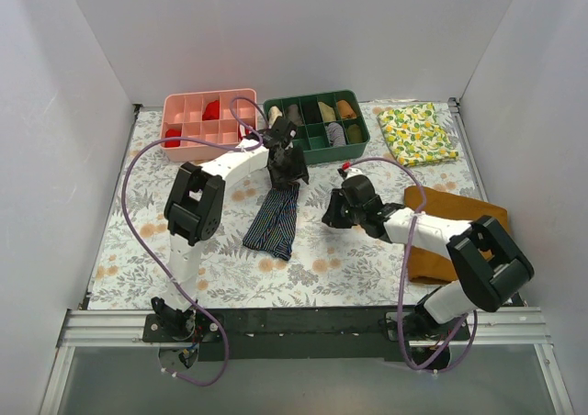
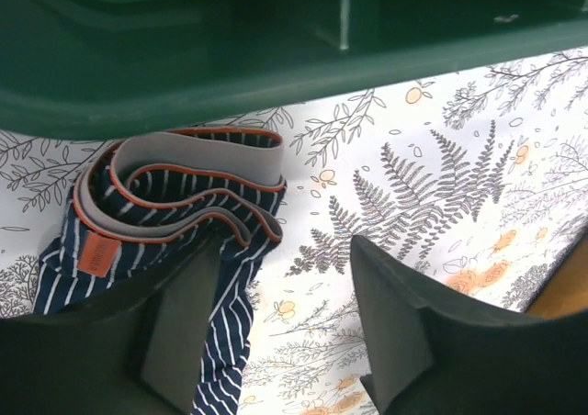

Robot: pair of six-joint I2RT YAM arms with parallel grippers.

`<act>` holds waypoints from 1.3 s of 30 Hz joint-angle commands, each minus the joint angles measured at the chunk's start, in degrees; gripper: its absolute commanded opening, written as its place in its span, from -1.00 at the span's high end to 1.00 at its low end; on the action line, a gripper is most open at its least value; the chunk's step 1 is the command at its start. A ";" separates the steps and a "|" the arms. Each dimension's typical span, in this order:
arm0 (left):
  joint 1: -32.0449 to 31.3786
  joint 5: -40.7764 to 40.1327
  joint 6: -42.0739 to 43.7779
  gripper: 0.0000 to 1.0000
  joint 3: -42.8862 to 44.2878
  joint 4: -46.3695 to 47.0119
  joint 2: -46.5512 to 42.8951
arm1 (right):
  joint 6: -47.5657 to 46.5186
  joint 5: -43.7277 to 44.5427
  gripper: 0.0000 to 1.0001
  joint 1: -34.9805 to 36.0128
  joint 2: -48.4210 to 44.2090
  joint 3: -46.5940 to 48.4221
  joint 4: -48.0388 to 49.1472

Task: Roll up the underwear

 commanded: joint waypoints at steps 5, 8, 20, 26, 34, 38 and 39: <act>-0.09 0.64 0.41 -0.59 0.51 2.63 -10.82 | 1.44 -2.62 0.56 1.72 -10.05 -4.25 -0.68; 0.00 -0.85 0.41 -0.66 -0.80 3.43 -15.12 | 2.58 -4.39 0.55 3.65 -11.46 -3.47 -0.51; 15.19 -4.19 0.94 -0.82 -32.24 8.70 -35.60 | 7.07 -9.66 0.39 14.65 -0.31 7.08 2.91; 16.26 -4.54 1.20 -0.82 -38.60 9.76 -39.39 | 10.14 -10.99 0.17 15.26 7.52 11.48 5.56; 18.98 -3.58 2.08 -0.83 -41.68 10.19 -39.83 | 12.60 -12.04 0.08 15.35 14.46 16.84 5.29; 21.00 -2.44 2.87 -0.83 -41.85 10.11 -39.39 | 13.57 -11.26 0.08 15.35 17.27 19.82 2.75; 21.18 -2.35 3.13 -0.82 -41.94 10.02 -39.48 | 13.66 -10.91 0.08 15.35 18.15 21.48 1.44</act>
